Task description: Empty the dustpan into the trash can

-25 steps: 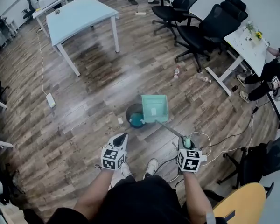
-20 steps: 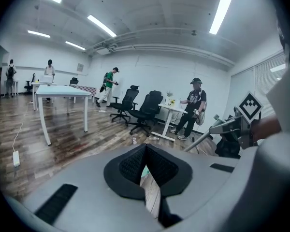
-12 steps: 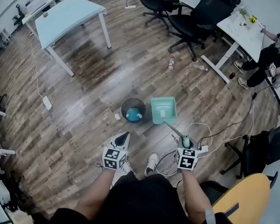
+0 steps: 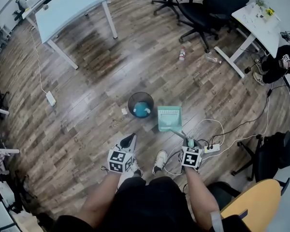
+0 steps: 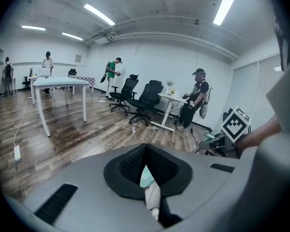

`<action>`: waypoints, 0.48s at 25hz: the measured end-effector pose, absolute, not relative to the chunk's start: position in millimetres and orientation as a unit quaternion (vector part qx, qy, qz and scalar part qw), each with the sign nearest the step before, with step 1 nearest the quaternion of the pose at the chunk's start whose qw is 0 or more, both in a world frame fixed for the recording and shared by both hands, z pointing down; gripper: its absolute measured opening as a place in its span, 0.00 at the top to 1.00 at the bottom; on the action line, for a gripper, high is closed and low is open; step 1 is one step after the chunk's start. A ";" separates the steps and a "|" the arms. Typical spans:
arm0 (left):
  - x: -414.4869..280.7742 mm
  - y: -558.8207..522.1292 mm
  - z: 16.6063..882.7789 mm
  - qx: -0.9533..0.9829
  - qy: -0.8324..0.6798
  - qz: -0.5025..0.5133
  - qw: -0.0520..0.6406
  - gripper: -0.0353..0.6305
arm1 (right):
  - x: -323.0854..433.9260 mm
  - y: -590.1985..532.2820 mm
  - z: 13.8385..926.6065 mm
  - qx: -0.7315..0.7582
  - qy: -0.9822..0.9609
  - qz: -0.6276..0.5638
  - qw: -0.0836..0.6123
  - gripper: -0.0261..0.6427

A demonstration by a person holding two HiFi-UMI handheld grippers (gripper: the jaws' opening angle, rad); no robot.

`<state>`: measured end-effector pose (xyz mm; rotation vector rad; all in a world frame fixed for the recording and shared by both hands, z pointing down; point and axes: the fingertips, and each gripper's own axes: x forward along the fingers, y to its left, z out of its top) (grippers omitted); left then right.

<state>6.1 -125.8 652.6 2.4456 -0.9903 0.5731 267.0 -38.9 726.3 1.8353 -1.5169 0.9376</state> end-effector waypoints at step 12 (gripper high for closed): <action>3.3 -134.2 656.4 0.874 -0.375 0.206 0.232 0.93 | 259.7 -59.6 798.5 0.662 -0.541 0.400 0.332 0.81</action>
